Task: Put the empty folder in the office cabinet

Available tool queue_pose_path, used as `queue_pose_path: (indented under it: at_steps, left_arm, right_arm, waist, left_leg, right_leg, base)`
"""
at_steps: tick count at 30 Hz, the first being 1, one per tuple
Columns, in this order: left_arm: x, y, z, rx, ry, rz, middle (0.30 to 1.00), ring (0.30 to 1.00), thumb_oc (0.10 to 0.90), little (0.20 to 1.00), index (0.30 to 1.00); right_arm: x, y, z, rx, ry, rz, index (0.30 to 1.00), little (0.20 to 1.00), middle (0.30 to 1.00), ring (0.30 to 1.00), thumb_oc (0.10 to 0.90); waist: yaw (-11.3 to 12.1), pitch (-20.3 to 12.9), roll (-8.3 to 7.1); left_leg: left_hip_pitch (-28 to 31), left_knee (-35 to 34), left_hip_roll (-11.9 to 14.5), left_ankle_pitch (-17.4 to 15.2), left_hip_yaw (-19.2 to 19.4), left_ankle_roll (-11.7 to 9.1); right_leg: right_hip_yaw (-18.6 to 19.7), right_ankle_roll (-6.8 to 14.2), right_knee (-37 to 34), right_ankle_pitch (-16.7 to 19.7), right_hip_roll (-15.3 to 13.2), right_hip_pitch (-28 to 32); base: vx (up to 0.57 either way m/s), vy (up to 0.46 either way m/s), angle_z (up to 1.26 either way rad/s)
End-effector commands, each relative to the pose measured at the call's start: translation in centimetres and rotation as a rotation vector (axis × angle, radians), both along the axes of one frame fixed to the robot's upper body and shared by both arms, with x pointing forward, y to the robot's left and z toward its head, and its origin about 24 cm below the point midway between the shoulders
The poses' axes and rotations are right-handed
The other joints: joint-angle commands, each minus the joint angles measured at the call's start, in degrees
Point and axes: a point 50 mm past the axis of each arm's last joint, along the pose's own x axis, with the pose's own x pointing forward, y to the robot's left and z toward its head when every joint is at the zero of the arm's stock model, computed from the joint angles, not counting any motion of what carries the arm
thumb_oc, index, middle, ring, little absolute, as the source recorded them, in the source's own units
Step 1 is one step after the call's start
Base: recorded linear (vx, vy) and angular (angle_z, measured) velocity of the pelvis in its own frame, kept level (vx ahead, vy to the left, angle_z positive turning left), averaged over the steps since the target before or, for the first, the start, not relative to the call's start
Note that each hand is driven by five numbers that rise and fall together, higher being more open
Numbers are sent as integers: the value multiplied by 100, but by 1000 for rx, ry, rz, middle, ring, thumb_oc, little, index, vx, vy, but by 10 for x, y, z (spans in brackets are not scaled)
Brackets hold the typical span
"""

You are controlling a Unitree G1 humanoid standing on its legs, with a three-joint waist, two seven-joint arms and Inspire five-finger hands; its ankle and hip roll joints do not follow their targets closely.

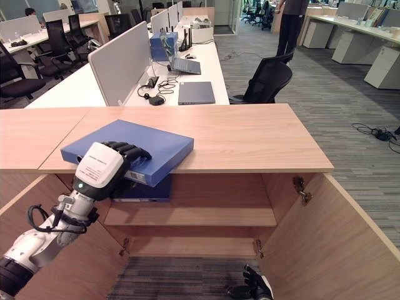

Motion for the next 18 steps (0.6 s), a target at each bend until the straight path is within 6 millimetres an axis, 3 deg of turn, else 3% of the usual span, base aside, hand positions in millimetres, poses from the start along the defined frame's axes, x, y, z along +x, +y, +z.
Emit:
queue_pose_path:
  at_steps: [1,7,9,16,18]
  left_arm:
    - [16,2,29,36,-86,11,300,300,400,300,300]
    - [9,-1,44,-2,-141,-21,300,300,400,300,300]
    - [4,-6,52,-102,-159,-59,300,300,400,300,300]
    - [-19,-23,90,-871,-179,-332,300,300,400,300,300]
    - [-23,-25,98,-992,-155,-425,300,300,400,300,300]
  right_arm:
    - [44,-5,18,-13,-171,-22,900,900,900,900,800]
    - [45,-2,17,-10,-167,-16,900,900,900,900,800]
    - [46,-1,17,-12,-167,-14,900,900,900,900,800]
    - [51,0,17,-19,-150,-17,900,900,900,900,800]
    - [54,-1,18,-19,-152,-18,900,900,900,900,800]
  waist:
    - [-4,263,5]
    - [35,252,0]
    - [55,257,-8]
    - [64,267,-35]
    - [70,277,-31]
  left_leg:
    - [374,-6,294,-796,-441,-422]
    - [372,-6,277,-795,-458,-415]
    - [349,-6,275,-727,-462,-408]
    - [362,-6,256,-727,-484,-375]
    - [356,-6,256,-729,-485,-369]
  right_leg:
    - [162,475,91,-1061,-232,528]
    - [146,472,92,-1057,-235,540]
    - [132,457,104,-1003,-238,513]
    - [142,392,102,-995,-248,538]
    - [139,380,105,-994,-252,542]
  base:
    - [0,0,0]
    - [-7,1,0]
    - [0,0,0]
    - [-7,5,2]
    - [-35,-1,1]
